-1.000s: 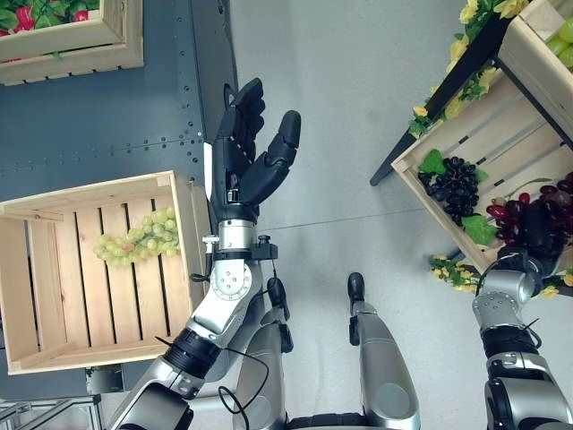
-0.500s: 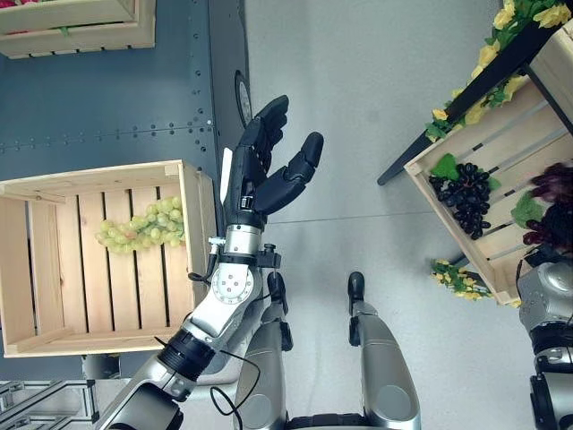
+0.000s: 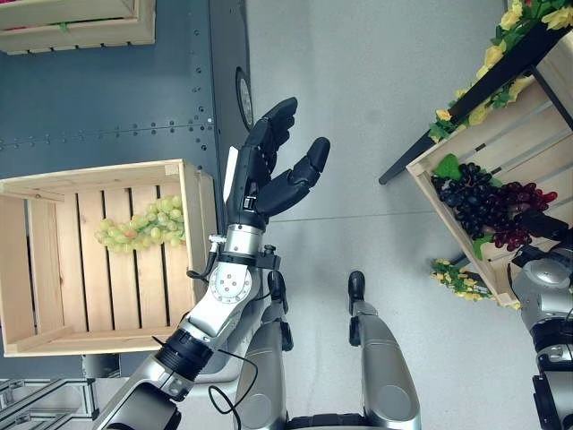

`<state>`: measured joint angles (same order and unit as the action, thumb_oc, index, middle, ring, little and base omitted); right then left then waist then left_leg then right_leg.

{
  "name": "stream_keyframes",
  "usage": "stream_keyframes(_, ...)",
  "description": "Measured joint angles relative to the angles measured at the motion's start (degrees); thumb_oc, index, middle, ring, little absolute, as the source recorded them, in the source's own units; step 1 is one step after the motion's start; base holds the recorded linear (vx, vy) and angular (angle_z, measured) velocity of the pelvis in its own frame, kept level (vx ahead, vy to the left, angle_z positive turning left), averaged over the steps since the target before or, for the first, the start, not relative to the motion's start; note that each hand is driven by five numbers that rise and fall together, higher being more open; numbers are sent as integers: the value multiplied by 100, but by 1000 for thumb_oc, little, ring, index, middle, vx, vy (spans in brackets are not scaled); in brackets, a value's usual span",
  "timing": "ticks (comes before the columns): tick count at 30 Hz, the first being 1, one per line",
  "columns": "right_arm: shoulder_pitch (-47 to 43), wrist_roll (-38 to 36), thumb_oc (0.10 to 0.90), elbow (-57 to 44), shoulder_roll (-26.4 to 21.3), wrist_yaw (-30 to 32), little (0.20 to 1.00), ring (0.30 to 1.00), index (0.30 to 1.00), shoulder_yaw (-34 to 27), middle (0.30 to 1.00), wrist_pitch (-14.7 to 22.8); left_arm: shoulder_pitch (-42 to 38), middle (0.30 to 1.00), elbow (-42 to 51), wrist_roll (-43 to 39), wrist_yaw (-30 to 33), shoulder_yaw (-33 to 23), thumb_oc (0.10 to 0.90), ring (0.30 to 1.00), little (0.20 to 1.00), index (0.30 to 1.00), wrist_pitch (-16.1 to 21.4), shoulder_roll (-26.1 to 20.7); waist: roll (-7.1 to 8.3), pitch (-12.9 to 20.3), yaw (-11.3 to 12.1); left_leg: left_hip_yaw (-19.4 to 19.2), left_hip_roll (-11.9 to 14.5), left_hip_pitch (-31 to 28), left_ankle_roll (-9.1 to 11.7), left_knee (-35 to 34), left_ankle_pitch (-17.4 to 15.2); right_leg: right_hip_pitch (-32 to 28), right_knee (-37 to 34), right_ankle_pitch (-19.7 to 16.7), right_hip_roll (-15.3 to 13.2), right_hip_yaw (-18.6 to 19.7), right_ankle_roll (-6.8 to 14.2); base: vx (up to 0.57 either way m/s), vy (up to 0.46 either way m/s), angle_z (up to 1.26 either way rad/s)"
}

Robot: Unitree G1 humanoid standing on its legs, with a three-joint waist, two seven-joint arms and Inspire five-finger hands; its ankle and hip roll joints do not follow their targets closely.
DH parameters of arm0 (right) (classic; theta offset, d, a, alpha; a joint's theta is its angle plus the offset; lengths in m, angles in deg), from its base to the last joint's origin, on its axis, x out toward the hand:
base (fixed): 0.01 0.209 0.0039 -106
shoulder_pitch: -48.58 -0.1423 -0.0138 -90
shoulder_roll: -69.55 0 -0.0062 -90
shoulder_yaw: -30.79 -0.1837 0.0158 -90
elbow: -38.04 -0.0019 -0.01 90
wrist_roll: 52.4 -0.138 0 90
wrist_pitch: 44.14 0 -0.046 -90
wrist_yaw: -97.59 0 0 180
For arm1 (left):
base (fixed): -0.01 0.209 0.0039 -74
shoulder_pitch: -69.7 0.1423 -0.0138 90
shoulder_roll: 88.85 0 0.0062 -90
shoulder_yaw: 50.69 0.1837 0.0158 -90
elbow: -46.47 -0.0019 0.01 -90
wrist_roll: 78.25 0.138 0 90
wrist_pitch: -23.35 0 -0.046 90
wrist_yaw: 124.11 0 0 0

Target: Pick up the fruits from the basket on one side to the basket on the other side

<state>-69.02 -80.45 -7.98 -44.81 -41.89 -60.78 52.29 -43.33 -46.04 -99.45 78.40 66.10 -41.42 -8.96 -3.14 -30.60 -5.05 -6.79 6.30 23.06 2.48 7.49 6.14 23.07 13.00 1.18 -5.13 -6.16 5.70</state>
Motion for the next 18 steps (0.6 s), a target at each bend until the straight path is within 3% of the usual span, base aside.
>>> stream_keyframes(5, 36, 68, 800, -238, 13, 15, 900, 900, 900, -8, 900, 120, 2, 900, 0, 10, 40, -6, 800, 900, 900, 900, -7, 0, 0, 0, -6, 1, -7, -13, -4, -1, 3, -23, -2, 0, -13, -24, 1, 3, 56, 2)
stream_keyframes(8, 220, 72, 800, -909, 87, 25, 900, 900, 900, -19, 900, 429, 11, 900, 0, 35, 171, -25, 800, 900, 900, 900, -7, 3, 0, 0, -14, 1, -8, -21, -7, -5, 5, -27, -3, -1, -13, -23, 1, 6, 95, 0)
stream_keyframes(11, 445, 81, 800, -1806, 452, -1, 900, 900, 900, -66, 900, 824, 57, 900, 4, 164, 360, -115, 800, 900, 900, 900, -8, 7, 0, 0, -28, -4, -10, -89, -11, -35, 8, -92, -28, -1, -12, -22, 1, 26, 113, -1)
stream_keyframes(12, 561, 80, 800, -2268, 804, -29, 900, 900, 900, -117, 900, 983, 138, 900, 3, 323, 433, -226, 800, 900, 900, 900, -10, 27, 3, -1, -39, -3, -9, -167, -11, -91, 12, -173, -88, -11, -7, -29, 9, 10, 81, -1)
stream_keyframes(18, 1382, 58, 800, -3475, 2009, -1027, 900, 900, 900, 60, 900, 1515, 543, 900, 6, 755, 702, -677, 800, 900, 900, 900, -8, 85, 8, 3, -29, -52, -42, -763, -17, -486, 70, -739, -419, -37, -15, -46, 47, 66, 111, 2)
